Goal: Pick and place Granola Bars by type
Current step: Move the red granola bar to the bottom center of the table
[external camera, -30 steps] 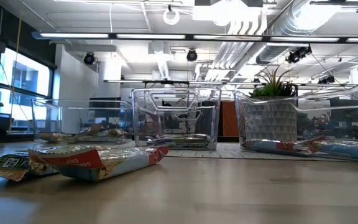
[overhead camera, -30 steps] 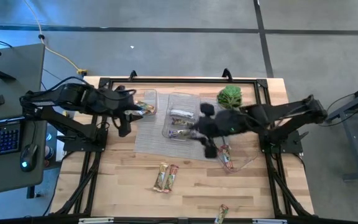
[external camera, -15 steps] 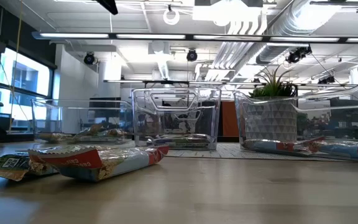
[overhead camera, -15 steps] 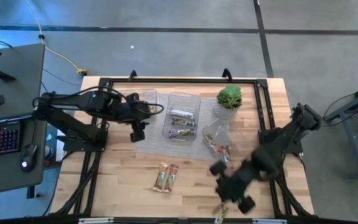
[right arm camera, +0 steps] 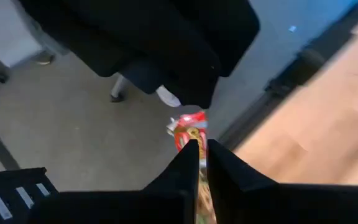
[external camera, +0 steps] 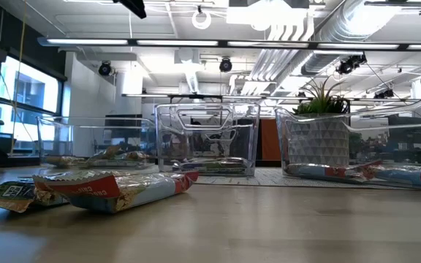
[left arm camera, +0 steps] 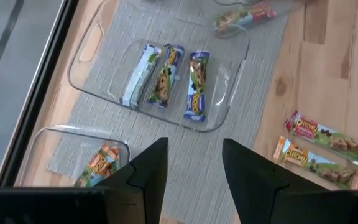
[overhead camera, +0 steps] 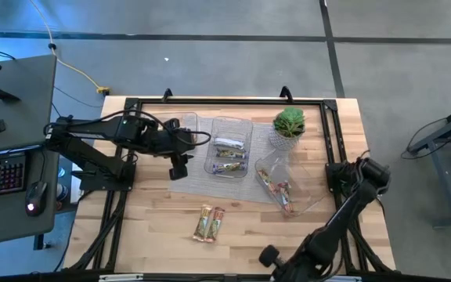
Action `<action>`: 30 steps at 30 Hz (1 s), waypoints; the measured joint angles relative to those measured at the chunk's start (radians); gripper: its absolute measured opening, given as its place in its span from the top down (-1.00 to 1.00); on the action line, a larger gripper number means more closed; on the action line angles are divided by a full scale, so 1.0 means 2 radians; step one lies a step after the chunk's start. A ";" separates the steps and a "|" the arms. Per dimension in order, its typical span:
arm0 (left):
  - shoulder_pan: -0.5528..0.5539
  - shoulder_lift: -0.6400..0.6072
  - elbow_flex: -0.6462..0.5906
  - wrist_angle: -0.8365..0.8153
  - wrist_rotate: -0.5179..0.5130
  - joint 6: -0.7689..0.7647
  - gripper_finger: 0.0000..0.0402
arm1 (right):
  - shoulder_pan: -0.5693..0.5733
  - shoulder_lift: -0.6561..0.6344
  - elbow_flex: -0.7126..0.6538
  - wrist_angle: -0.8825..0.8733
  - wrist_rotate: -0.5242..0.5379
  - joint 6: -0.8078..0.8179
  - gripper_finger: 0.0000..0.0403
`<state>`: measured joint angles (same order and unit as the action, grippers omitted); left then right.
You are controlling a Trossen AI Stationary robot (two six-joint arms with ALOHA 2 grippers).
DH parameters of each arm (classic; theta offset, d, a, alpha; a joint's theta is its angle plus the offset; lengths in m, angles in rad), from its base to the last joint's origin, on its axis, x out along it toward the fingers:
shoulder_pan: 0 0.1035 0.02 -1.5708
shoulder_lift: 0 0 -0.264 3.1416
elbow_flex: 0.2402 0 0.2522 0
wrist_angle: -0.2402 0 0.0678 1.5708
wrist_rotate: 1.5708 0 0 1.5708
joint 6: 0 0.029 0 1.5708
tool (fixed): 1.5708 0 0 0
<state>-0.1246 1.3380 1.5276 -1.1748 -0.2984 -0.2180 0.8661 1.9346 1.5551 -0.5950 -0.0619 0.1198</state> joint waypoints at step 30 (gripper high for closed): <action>0.000 0.000 0.000 -0.001 0.004 -0.024 0.27 | -0.001 0.096 0.000 0.008 -0.030 0.073 1.00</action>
<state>-0.1249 1.3380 1.5276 -1.1767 -0.2901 -0.2668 0.8638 2.1269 1.5559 -0.5799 -0.1213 0.2653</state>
